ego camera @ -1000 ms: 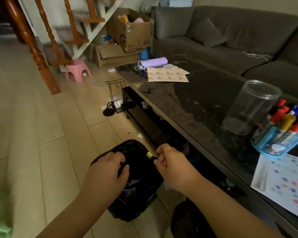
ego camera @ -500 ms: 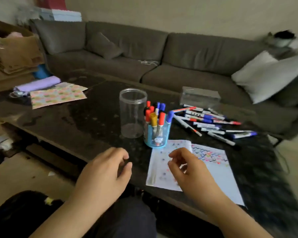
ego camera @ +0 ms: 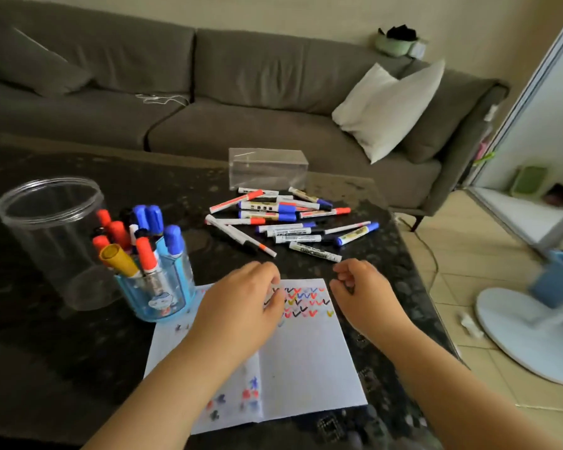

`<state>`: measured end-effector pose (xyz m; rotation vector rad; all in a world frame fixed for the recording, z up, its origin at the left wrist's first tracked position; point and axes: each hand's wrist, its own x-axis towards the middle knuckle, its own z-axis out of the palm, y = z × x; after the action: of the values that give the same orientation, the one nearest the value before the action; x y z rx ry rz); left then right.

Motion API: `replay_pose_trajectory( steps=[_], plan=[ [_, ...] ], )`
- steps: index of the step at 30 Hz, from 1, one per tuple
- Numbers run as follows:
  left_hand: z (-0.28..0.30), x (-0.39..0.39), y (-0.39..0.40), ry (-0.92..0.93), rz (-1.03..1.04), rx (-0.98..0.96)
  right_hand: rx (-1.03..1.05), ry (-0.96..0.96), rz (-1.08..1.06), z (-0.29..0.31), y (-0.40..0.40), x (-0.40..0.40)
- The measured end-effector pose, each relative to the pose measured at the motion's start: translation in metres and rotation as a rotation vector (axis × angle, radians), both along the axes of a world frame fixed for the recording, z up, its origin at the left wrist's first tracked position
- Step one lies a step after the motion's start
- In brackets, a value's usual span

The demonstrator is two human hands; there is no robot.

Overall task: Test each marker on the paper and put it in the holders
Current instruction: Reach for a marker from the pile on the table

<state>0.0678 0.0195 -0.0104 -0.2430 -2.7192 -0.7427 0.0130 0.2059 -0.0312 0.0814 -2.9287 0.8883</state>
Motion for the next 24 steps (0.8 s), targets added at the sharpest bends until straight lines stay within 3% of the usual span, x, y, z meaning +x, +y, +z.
replay_pose_trajectory(
  steps=[8, 13, 16, 20, 24],
  plan=[
    [-0.026, -0.021, 0.008, -0.089, 0.036, 0.027, 0.326, -0.085, -0.12, -0.052, 0.017, -0.087],
    [-0.022, -0.016, 0.009, -0.079, 0.046, 0.014, 0.327, 0.01, -0.118, -0.048, 0.016, -0.093],
    [-0.019, -0.01, 0.008, -0.084, 0.037, 0.055, 0.138, 0.085, -0.077, -0.026, 0.018, -0.072],
    [-0.012, -0.002, 0.006, -0.126, 0.05, 0.261, -0.278, 0.139, -0.071, 0.016, 0.014, -0.023],
    [-0.008, 0.005, 0.007, -0.213, 0.042, 0.544, -0.708, -0.074, -0.011, 0.03, 0.0, 0.027]
  ],
)
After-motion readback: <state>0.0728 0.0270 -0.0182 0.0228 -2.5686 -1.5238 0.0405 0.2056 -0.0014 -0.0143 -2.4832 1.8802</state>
